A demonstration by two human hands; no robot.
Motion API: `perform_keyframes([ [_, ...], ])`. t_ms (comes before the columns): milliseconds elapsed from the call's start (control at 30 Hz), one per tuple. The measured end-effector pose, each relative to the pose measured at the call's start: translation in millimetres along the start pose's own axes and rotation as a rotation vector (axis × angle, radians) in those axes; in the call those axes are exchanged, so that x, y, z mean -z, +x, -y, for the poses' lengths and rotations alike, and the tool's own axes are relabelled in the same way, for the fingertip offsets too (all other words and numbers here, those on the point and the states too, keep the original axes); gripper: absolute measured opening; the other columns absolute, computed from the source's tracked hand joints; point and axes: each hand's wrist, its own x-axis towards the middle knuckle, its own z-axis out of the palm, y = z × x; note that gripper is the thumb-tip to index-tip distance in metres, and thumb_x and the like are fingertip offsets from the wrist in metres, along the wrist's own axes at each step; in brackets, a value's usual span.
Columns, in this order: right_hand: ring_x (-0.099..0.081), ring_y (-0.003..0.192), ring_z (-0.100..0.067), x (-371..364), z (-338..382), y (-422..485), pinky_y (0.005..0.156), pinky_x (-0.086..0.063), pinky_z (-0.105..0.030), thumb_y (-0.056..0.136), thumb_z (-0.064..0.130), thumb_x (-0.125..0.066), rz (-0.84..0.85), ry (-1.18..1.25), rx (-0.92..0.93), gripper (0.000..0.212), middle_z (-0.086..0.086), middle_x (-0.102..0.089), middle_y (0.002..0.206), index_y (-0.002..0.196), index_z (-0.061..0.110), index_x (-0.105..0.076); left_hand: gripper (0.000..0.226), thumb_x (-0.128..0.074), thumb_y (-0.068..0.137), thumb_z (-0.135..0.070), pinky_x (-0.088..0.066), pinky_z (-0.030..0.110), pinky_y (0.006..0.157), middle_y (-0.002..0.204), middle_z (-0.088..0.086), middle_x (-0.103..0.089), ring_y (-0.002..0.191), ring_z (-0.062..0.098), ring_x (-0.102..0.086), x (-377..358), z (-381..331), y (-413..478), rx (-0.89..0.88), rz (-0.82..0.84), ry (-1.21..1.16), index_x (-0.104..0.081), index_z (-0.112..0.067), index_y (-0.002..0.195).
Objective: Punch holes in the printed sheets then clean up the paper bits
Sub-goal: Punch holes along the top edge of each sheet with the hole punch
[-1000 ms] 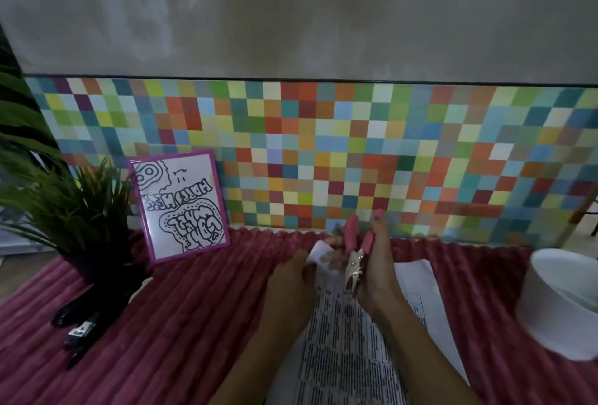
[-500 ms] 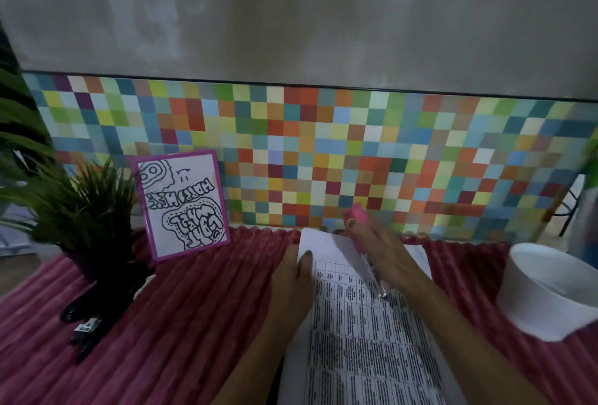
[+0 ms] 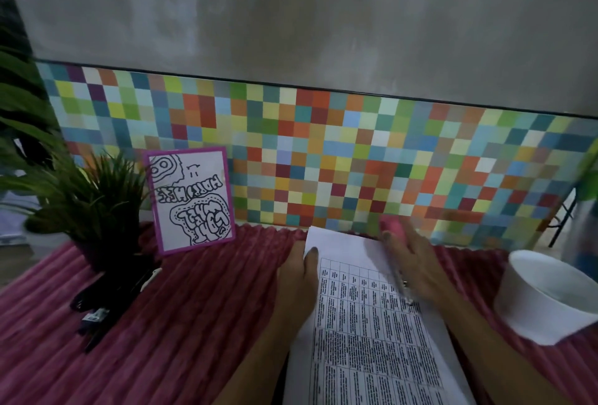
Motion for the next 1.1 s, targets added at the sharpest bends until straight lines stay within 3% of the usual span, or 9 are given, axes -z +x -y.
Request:
perform_keyframes([
  [67,-0.062,0.078,-0.023,21.6,-15.0,2.2,0.077,-0.052,-0.047,0.089,0.074,-0.029,-0.135,-0.073,-0.112,0.050,-0.004,-0.066,0.089,0.097,0.033,-0.056,0.017,-0.045,0.100,-0.020,-0.051,0.031,0.081,0.091,0.001,-0.071,0.082,0.008,-0.064,1.1,2.4,0.5,-0.002,0.002,-0.024,-0.061,-0.014,0.103],
  [133,-0.061,0.073,-0.018,39.0,-18.9,6.8,0.083,-0.051,-0.051,0.083,0.084,-0.021,-0.237,0.028,-0.205,0.075,-0.007,-0.067,0.080,0.089,0.022,-0.063,0.017,-0.046,0.102,-0.015,-0.051,0.029,0.078,0.090,0.000,-0.071,0.081,0.006,-0.064,1.9,5.0,1.7,0.006,-0.004,-0.028,-0.062,-0.012,0.107],
  [200,-0.062,0.068,-0.008,47.6,-7.6,15.9,0.078,-0.049,-0.040,0.077,0.084,-0.041,-0.329,0.470,-0.236,0.074,0.000,-0.070,0.073,0.091,0.020,-0.073,0.016,-0.046,0.101,-0.013,-0.052,0.027,0.076,0.089,-0.002,-0.071,0.080,0.005,-0.064,1.9,6.7,3.2,0.000,-0.003,-0.031,-0.062,-0.010,0.103],
  [300,-0.058,0.068,-0.017,48.2,29.4,37.1,0.063,-0.048,-0.029,0.094,0.037,-0.047,-0.210,1.103,-0.202,0.041,-0.002,-0.066,0.071,0.066,0.018,-0.070,0.015,-0.047,0.101,-0.014,-0.052,0.028,0.073,0.085,0.000,-0.071,0.076,0.008,-0.064,1.3,6.1,2.7,-0.011,0.010,-0.022,-0.061,-0.010,0.096],
  [367,-0.055,0.076,-0.025,36.1,50.6,48.4,0.068,-0.050,-0.032,0.080,0.019,-0.048,-0.069,1.235,-0.130,0.020,-0.012,-0.060,0.081,0.087,0.009,-0.064,0.016,-0.048,0.100,-0.014,-0.049,0.024,0.068,0.080,-0.006,-0.068,0.072,0.004,-0.062,2.0,5.5,1.4,-0.019,0.008,-0.013,-0.059,-0.014,0.089],
  [433,-0.052,0.079,-0.028,15.5,67.9,53.7,0.074,-0.045,-0.038,0.069,0.016,-0.046,0.014,1.319,-0.130,0.041,-0.014,-0.055,0.087,0.106,0.002,-0.055,0.022,-0.049,0.100,-0.013,-0.044,0.022,0.062,0.068,-0.013,-0.063,0.062,0.002,-0.056,2.5,4.6,0.5,-0.023,0.010,-0.007,-0.054,-0.019,0.079],
  [567,-0.051,0.063,-0.023,-27.4,85.9,63.6,0.059,-0.047,-0.031,0.082,0.022,-0.045,-0.027,1.328,-0.186,0.042,-0.010,-0.057,0.082,0.115,-0.001,-0.057,0.032,-0.049,0.099,-0.016,-0.039,0.032,0.059,0.058,-0.017,-0.053,0.052,0.002,-0.044,1.6,4.2,0.3,-0.015,0.010,0.012,-0.042,-0.025,0.069],
  [733,-0.047,0.053,-0.018,-52.9,84.1,77.8,0.054,-0.042,-0.026,0.092,0.055,-0.050,-0.161,1.294,-0.211,0.048,-0.007,-0.056,0.071,0.096,0.009,-0.063,0.027,-0.046,0.095,-0.027,-0.038,0.036,0.053,0.056,-0.008,-0.041,0.050,0.006,-0.037,0.5,5.7,0.8,-0.085,-0.001,0.034,-0.039,-0.024,0.069],
  [1100,-0.049,0.052,-0.019,-80.6,77.7,88.5,0.054,-0.048,-0.030,0.095,0.041,-0.041,-0.271,1.144,0.021,0.039,-0.006,-0.057,0.067,0.097,0.006,-0.058,0.033,-0.048,0.099,-0.018,-0.031,0.029,0.048,0.053,-0.007,-0.035,0.047,0.007,-0.034,1.2,5.2,0.9,-0.150,-0.005,0.038,-0.043,-0.035,0.071],
])
